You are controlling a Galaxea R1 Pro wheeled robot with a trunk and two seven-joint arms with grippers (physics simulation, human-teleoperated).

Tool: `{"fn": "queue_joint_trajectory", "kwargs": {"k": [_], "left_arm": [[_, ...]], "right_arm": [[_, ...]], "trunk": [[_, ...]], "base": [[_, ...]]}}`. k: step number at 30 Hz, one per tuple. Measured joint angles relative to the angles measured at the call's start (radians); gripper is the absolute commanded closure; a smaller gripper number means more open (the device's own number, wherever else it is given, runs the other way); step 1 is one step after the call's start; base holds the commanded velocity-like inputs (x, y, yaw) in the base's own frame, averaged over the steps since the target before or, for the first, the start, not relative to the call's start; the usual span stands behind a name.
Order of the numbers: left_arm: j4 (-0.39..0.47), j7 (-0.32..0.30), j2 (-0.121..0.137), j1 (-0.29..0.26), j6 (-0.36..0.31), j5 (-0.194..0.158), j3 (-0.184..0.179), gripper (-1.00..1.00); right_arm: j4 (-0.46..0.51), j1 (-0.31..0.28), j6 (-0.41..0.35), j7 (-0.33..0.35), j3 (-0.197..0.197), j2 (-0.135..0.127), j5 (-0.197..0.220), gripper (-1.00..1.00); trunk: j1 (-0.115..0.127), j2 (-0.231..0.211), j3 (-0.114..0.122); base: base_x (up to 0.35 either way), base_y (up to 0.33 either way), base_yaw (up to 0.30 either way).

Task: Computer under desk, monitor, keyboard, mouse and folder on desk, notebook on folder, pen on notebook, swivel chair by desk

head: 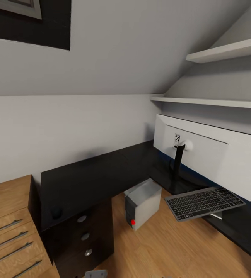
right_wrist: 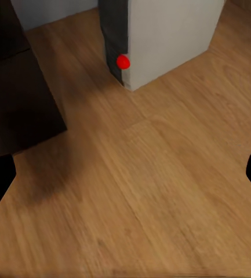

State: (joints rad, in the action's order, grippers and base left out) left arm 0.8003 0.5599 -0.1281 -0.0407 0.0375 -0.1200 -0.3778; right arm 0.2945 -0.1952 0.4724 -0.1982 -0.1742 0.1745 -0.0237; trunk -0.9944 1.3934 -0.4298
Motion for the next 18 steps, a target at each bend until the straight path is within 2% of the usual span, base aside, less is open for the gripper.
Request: {"fn": "queue_joint_trajectory", "kwargs": {"k": [18], "left_arm": [[-0.001,0.000,-0.001,0.000,0.000,0.000,0.000,-1.00]], "right_arm": [[0.000,0.000,0.000,0.000,0.000,0.000,0.000,-1.00]], "trunk": [[0.000,0.000,-0.006]], "base": [[-0.001,0.002,-0.298]]}}
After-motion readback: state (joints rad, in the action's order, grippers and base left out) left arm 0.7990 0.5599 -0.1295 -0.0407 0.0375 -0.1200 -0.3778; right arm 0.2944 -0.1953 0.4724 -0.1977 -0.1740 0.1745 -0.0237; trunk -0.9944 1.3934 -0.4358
